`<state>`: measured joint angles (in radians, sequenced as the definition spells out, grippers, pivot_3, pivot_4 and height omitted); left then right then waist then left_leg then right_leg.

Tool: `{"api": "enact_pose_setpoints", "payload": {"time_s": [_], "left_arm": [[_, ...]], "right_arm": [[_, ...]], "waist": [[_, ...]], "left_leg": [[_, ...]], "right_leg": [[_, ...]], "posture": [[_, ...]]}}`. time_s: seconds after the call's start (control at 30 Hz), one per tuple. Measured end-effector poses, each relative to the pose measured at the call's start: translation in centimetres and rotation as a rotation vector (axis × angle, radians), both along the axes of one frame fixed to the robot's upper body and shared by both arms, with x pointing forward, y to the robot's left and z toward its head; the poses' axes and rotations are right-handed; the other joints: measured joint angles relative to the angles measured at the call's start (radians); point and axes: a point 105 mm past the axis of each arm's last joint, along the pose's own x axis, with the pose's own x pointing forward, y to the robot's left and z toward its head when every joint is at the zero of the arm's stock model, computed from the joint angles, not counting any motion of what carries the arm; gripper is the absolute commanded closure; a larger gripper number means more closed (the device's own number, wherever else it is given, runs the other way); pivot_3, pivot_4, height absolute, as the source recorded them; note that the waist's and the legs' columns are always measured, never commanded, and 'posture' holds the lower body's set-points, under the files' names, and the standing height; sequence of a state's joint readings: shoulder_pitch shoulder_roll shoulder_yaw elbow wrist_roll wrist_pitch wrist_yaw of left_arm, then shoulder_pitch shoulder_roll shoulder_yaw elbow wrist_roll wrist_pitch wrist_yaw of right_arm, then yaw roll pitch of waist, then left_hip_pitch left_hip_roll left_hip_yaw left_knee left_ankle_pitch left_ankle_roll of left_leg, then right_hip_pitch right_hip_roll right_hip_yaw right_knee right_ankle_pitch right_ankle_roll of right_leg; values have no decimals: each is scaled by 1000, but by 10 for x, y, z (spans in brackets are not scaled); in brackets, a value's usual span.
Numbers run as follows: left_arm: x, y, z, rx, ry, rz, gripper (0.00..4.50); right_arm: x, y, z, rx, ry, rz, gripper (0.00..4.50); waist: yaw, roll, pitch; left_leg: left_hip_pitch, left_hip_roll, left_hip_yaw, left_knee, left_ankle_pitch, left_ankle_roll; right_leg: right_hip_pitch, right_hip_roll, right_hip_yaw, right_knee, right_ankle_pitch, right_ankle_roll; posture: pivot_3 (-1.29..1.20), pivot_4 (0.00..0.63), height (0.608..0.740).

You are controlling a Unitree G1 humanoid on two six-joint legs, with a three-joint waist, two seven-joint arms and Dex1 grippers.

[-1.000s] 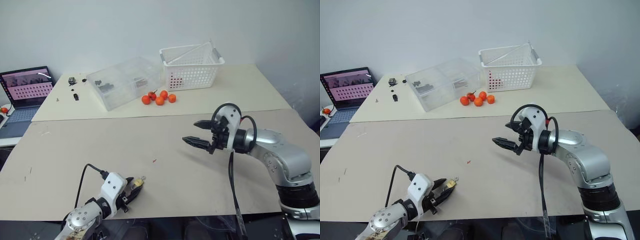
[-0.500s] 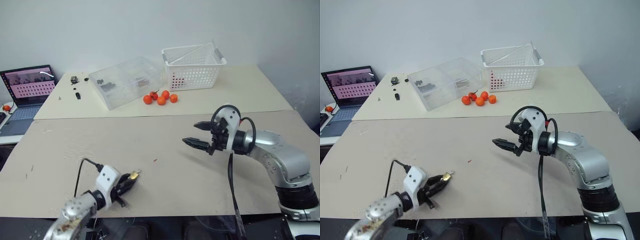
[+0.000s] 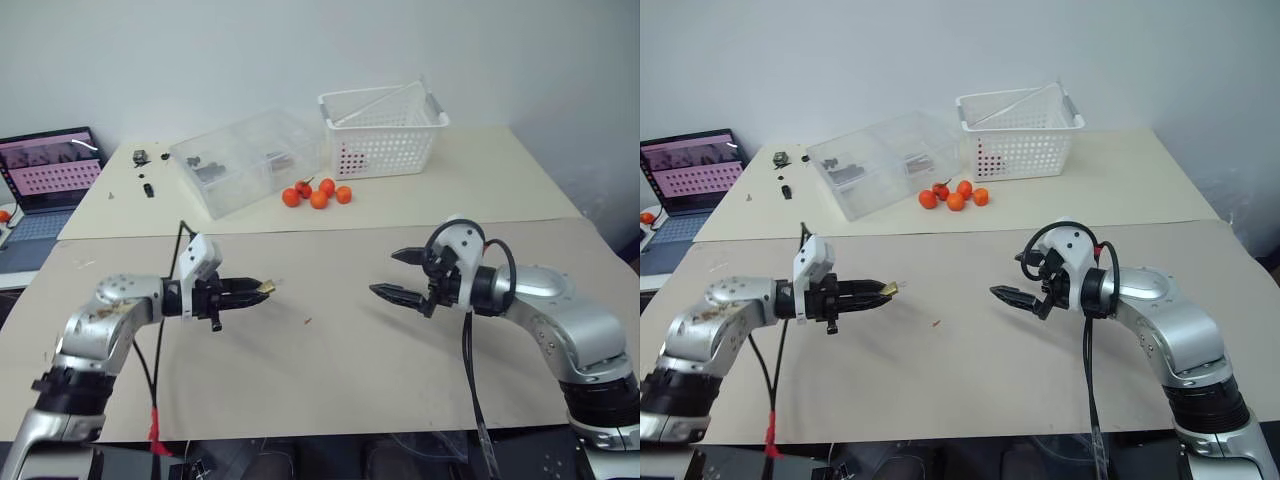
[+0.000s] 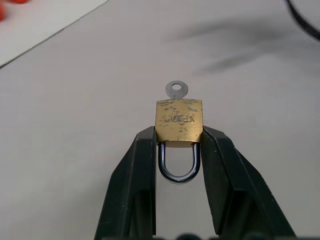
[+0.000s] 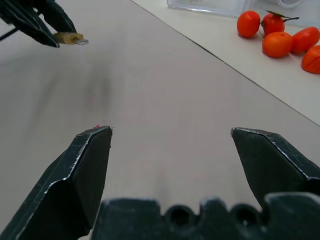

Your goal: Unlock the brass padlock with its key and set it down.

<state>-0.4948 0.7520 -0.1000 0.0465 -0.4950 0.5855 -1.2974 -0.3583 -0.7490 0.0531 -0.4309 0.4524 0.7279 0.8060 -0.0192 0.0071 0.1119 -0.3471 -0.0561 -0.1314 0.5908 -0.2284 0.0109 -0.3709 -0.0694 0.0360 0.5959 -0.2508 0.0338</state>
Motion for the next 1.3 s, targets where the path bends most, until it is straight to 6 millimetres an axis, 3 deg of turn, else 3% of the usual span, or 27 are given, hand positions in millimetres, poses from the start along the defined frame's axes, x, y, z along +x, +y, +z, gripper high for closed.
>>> {"api": "enact_pose_setpoints", "payload": {"time_s": [0.23, 0.37, 0.5, 0.7, 0.93, 1.3], "left_arm": [[5, -37, 12, -13, 73, -284, 3708], [7, -52, 3, 4, 112, -376, 3708], [8, -62, -8, 48, 133, -429, 3708], [16, -75, -5, 46, 135, -460, 3708], [14, -94, -2, 42, 124, -534, 3708], [13, -96, -4, 32, 128, -548, 3708]], "right_arm": [[-16, 2, -3, -184, -157, 86, 0], [-21, 5, 1, -258, -290, 115, 0], [-32, 11, -8, -333, -400, 173, 0], [-38, 18, -11, -387, -512, 228, 0], [-35, 24, -15, -393, -565, 233, 2157], [-31, 28, -8, -372, -592, 217, 2157]], "waist": [[-2, -1, 0], [-5, -1, 1], [4, -2, 1], [5, -3, 2], [-1, -3, 2], [1, -3, 2]], "left_leg": [[0, 2, 0, 1, 0, 0], [0, 3, 1, 2, 0, 1], [0, 5, 0, 3, 0, 1], [0, 4, 0, 6, -1, 2], [0, 5, 1, 7, -1, 2], [1, 5, 1, 9, -2, 3]], "right_leg": [[0, 4, 1, 0, -4, 6], [0, 6, 3, 0, -4, 7], [0, 8, 3, 1, -4, 7], [0, 8, 3, 1, -4, 7], [0, 9, 4, 3, -4, 7], [0, 10, 4, 11, -4, 7]], "posture": [[0, 150, 740], [0, 150, 740], [0, 150, 740], [0, 150, 740], [0, 150, 740], [0, 150, 740]]}}
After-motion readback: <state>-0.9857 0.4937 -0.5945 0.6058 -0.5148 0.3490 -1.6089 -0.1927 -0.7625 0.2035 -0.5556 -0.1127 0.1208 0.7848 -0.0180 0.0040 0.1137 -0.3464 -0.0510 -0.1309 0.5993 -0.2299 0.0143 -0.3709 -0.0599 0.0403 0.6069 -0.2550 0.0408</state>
